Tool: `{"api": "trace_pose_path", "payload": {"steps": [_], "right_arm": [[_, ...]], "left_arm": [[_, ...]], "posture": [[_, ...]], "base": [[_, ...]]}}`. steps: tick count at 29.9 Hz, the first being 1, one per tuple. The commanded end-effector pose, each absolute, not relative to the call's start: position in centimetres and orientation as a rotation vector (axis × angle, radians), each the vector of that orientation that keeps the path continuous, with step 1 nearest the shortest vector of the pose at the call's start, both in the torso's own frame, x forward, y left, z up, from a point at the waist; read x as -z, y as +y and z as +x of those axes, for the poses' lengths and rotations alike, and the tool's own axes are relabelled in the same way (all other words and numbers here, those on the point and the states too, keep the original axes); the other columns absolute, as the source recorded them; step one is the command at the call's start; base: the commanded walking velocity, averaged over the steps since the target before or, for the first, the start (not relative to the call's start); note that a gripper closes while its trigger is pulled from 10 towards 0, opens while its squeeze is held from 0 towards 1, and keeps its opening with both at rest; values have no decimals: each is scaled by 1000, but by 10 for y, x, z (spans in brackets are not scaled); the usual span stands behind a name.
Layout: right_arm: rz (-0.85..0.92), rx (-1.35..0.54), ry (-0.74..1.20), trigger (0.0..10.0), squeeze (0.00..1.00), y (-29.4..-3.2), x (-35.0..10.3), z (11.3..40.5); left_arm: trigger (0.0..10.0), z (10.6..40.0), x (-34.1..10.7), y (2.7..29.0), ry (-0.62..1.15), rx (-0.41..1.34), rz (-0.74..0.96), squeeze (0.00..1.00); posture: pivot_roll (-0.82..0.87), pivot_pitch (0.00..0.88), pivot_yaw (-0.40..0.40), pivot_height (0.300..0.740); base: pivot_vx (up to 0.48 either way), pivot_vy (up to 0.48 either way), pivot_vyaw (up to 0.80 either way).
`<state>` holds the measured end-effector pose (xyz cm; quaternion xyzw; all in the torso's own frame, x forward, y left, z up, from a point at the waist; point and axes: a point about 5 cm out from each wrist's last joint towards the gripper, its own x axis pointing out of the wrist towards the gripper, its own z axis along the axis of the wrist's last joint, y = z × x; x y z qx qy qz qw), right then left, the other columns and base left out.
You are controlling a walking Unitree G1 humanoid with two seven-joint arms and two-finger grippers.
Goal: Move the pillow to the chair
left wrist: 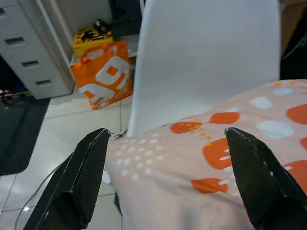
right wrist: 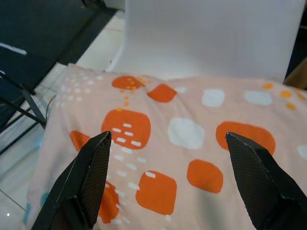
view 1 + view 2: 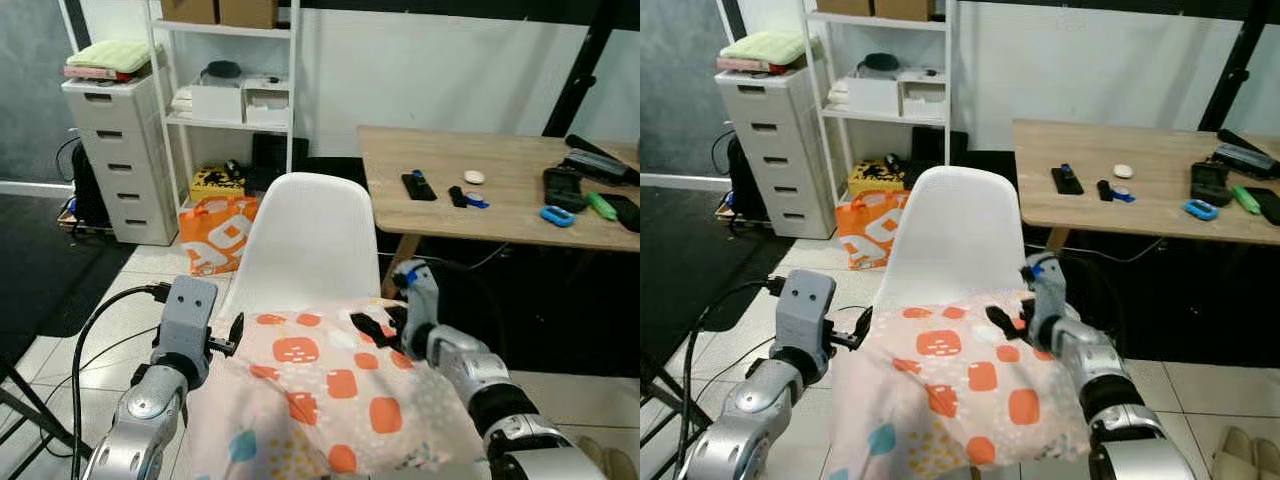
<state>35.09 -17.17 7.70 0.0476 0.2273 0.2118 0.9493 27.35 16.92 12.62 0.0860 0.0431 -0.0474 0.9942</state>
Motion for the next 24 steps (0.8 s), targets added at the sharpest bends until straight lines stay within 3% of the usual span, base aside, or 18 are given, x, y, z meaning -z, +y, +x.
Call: {"api": "trace_pose_path", "payload": {"steps": [1,4,7,10,14,24], "right_arm": [[106,-411,477,10000,0,-175,-69,346],[122,-391,512,10000,0,-179,-57,339],[130,-288,609,10000,0,-194,-23,313],[130,-288,609,10000,0,-194,-23,313],[78,-210,680,10000,0,-214,-2,291],[-15,-158,755,10000,0,-231,20,263]], "left_arm": [[10000,271,-121,175,111,76,206,0],[10000,268,-109,179,158,45,285,0],[10000,252,-72,202,327,-109,277,0],[10000,252,-72,202,327,-109,277,0],[10000,233,-46,214,403,-213,134,0],[10000,212,-24,217,458,-255,153,0]], "posture": [[-165,0,-60,740],[-166,0,-60,740],[-156,0,-61,740],[-156,0,-61,740],[-160,9,-65,740],[-153,20,-74,740]], "base": [[0,0,0],[0,0,0],[0,0,0],[0,0,0],[0,0,0],[0,0,0]]}}
